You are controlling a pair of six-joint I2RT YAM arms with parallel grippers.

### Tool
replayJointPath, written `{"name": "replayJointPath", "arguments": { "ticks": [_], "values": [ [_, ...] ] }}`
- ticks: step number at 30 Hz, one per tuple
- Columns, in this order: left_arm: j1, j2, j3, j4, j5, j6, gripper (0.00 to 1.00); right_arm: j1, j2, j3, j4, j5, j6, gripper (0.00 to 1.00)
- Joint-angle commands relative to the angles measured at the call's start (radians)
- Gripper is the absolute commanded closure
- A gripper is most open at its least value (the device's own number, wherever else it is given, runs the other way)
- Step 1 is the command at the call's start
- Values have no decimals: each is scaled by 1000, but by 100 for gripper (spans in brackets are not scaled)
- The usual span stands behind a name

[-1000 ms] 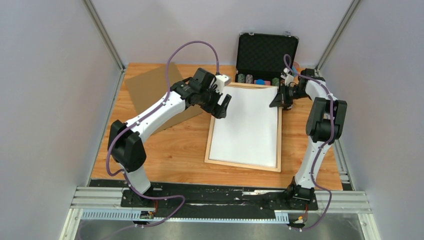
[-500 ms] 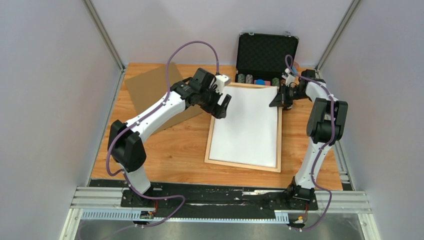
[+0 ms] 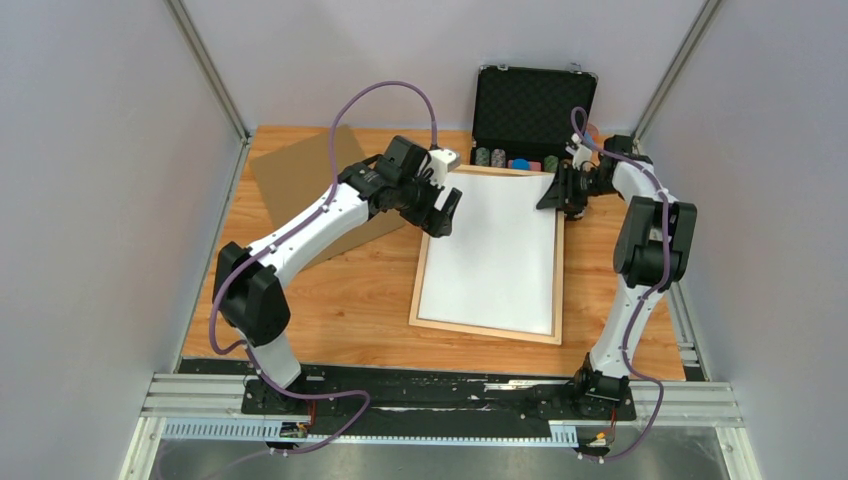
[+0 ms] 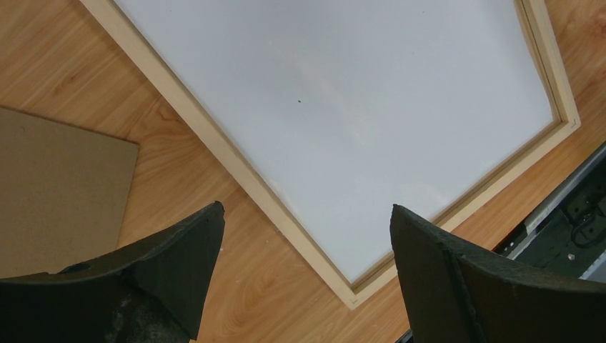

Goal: Put the photo into the frame

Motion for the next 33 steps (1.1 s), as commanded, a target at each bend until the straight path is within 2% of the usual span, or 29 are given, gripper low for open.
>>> {"name": "replayJointPath", "arguments": {
  "ticks": [1, 8, 10, 14, 19, 22, 27, 30, 33],
  "values": [
    [5, -64, -8, 24, 7, 16, 6, -2, -91, 41, 26, 28, -5, 56],
    [6, -84, -15, 24, -2, 20, 6, -3, -155, 47, 24, 101, -2, 46],
    [7, -95, -21, 23, -18, 27, 5, -3, -184, 44, 25, 140, -3, 38],
    [10, -125, -38, 26, -83, 45, 3, 0, -260, 30, 27, 184, -2, 27],
    [23, -167, -69, 30, -161, 70, 0, 35, -379, -42, 68, 230, 4, 19],
    [41, -208, -98, 35, -197, 80, 0, 99, -469, -131, 132, 264, 10, 16],
    [152, -289, -177, 36, -192, 81, 0, 280, -579, -244, 263, 364, 41, 14],
    [264, -321, -213, 22, -167, 77, 0, 422, -584, -257, 332, 441, 42, 13],
    [383, -354, -247, 15, -138, 61, 0, 536, -511, -197, 379, 502, 50, 13]
  ]
}}
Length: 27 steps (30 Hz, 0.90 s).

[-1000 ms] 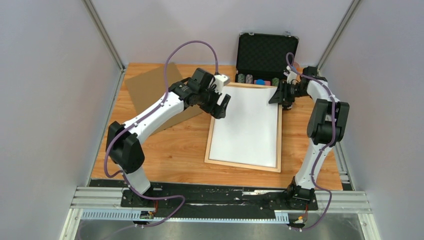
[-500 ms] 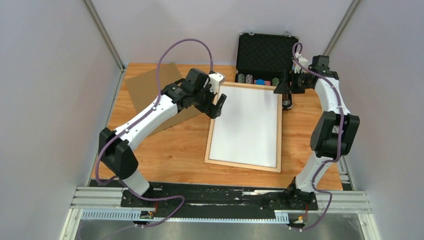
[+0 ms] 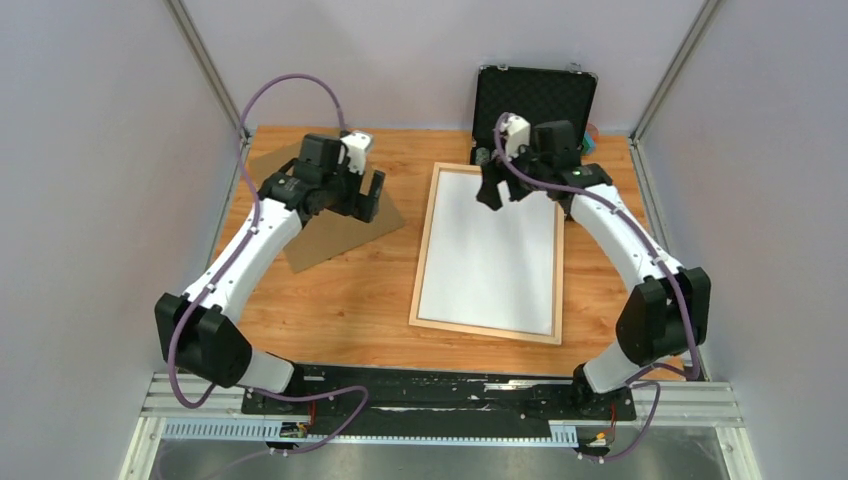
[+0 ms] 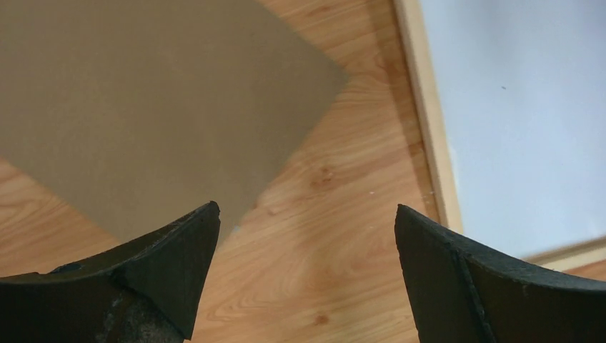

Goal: Put the photo into the frame

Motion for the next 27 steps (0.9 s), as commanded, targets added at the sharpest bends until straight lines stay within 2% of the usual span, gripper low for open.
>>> {"name": "replayJointPath", "arguments": {
  "ticks": [1, 9, 14, 21, 27],
  "values": [
    [140, -68, -48, 8, 32, -8, 0, 137, 66, 82, 142, 121, 26, 12],
    [404, -56, -119, 41, 60, -43, 0, 272, 434, 425, 156, 146, 64, 12],
    [554, 47, -112, 88, 80, -69, 0, 299, 676, 655, 166, 155, 101, 12],
    [689, 297, -50, 112, 117, -138, 0, 307, 958, 946, 149, 115, 177, 12],
    [719, 454, 4, 109, 162, -189, 0, 315, 1094, 1075, 151, 95, 190, 11]
  ]
}}
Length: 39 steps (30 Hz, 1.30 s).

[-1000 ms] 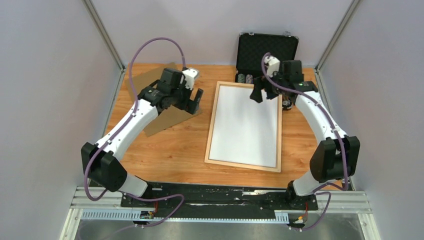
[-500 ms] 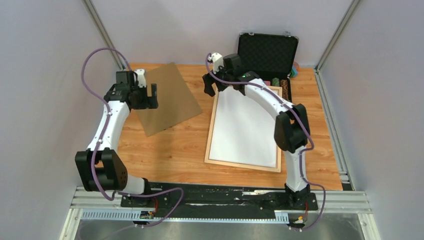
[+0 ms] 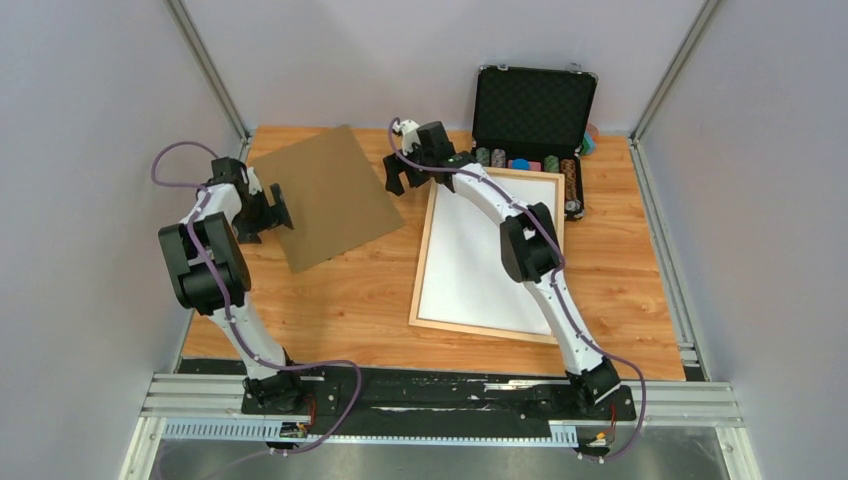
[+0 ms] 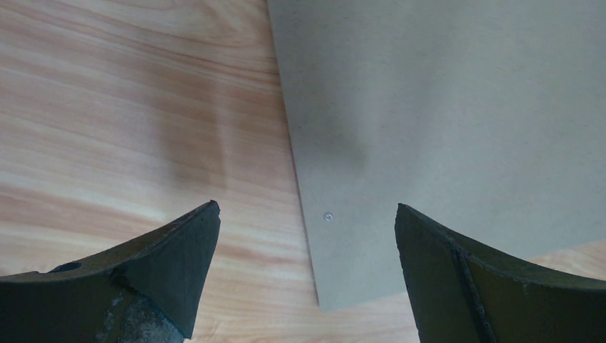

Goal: Put the photo into the frame

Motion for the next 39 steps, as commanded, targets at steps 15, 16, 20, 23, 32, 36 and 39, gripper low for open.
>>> {"name": "replayJointPath", "arguments": {
  "ticks": [15, 16, 20, 23, 32, 36, 39],
  "values": [
    [16, 93, 26, 42, 131, -96, 0, 12, 147, 152, 21, -148, 163, 15],
    [16, 89, 21, 43, 137, -96, 0, 15, 145, 149, 19, -157, 165, 16],
    [16, 74, 2, 48, 151, -97, 0, 20, 142, 127, 16, -190, 202, 17],
    [16, 61, -12, 49, 161, -96, 0, 20, 145, 112, 12, -218, 254, 19],
    [17, 25, -48, 49, 164, -82, 0, 20, 172, 104, 4, -302, 389, 22],
    [16, 26, -53, 45, 168, -87, 0, 20, 175, 99, 1, -301, 409, 23],
    [17, 39, -53, 38, 178, -92, 0, 20, 176, 93, 1, -324, 434, 23]
  ]
}}
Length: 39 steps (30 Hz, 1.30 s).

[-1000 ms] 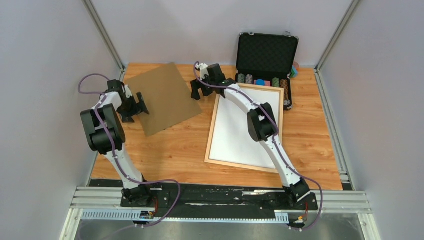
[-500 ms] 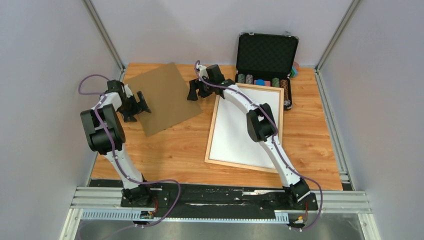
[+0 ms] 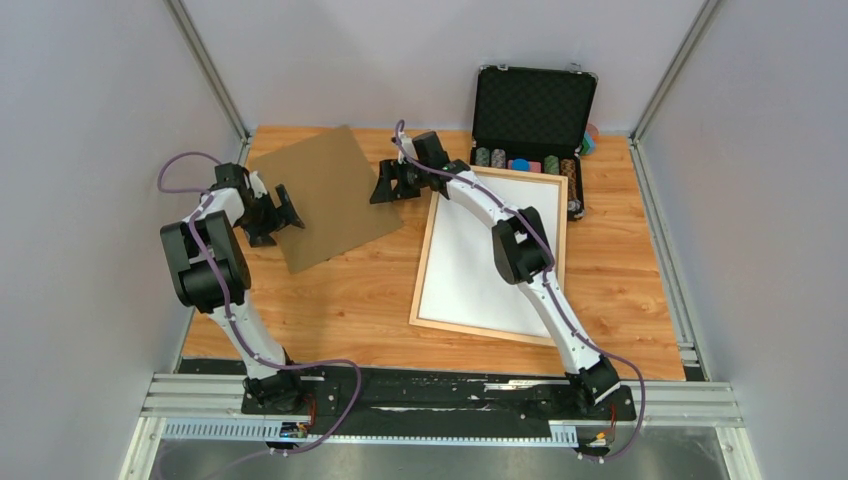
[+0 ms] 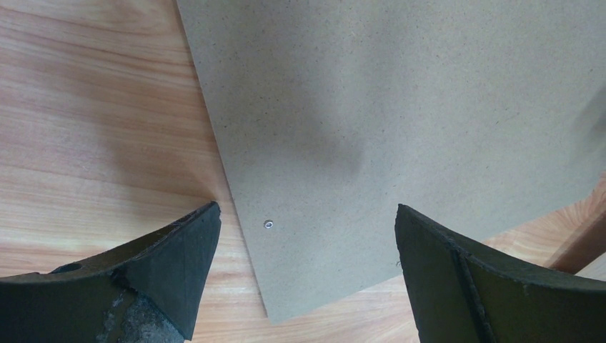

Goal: Put the photo into the frame

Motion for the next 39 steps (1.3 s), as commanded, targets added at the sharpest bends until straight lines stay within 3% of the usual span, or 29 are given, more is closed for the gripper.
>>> {"name": "replayJointPath", "arguments": {
  "ticks": [1, 15, 29, 39],
  "values": [
    [2, -14, -15, -20, 29, -15, 0, 7, 34, -14, -7, -57, 78, 23],
    [2, -26, -65, -54, 115, 20, 0, 11, -50, -111, 4, -234, 192, 37],
    [2, -76, -135, -186, 228, 219, 0, 62, -322, -371, 6, -262, 155, 42],
    [0, -84, -146, -201, 279, 229, 0, 87, -524, -531, 8, -252, 116, 43]
  ]
}}
